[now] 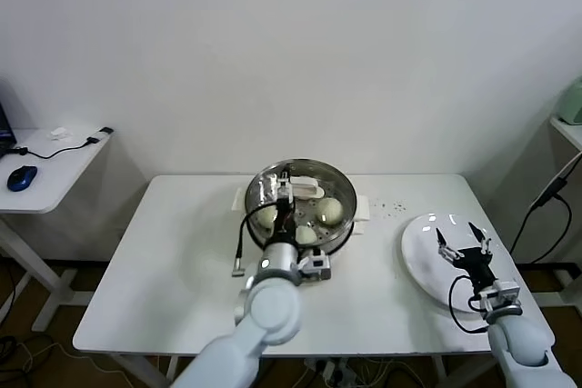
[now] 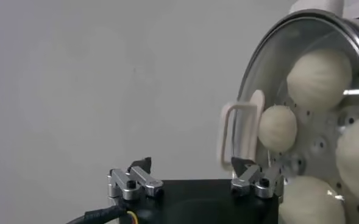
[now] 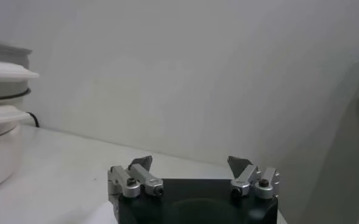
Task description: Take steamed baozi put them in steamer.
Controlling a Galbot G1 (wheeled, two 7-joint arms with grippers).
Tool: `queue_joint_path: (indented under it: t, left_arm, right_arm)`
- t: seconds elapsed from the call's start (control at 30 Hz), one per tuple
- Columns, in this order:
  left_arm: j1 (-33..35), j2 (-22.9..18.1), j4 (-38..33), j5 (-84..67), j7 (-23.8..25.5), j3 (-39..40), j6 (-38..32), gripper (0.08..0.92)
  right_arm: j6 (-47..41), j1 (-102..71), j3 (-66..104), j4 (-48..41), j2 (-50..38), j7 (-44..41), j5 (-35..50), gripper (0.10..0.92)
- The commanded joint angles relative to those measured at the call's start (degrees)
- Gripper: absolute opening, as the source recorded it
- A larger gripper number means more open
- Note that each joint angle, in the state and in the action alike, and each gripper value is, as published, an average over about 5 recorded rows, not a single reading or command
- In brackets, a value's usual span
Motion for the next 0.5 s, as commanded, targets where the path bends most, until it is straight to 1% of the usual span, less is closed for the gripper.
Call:
queue_joint_path:
  t: [0.03, 0.17, 0.27, 0.33, 0.4, 0.5]
  left_arm:
    - [16.04, 9.66, -15.28, -17.93, -11.74, -10.67, -5.70, 0.821]
    - [21.69, 12.52, -16.48, -34.70, -22.09, -19.46, -14.88, 0.823]
    - [26.49, 12.47, -17.49, -47.80, -27.71, -27.98, -22.81, 0.823]
    - [29.47, 11.31, -17.82, -54.92, -28.79, -33.61, -27.86, 0.823]
    - [32.27, 9.47, -17.82, -62.01, -28.89, -39.03, -32.11, 0.823]
    - [35.60, 6.08, -17.14, -71.77, -28.44, -44.78, -36.38, 0.823]
  right_arm:
    - [-4.26, 0.03, 0.13, 2.85, 0.32, 0.45, -0.67, 0.823]
    - [-4.71, -0.35, 0.10, 4.54, 0.98, 1.00, -0.06, 0.823]
    - [-5.11, -1.09, 0.04, 6.18, 1.71, 1.10, -0.12, 0.823]
    - [-5.45, -1.56, -0.01, 7.09, 2.25, 1.10, -0.29, 0.823]
    - [-5.74, -1.97, -0.02, 7.93, 2.78, 1.09, -0.40, 0.823]
    - [-6.08, -2.47, -0.02, 8.96, 3.35, 1.03, -0.45, 0.823]
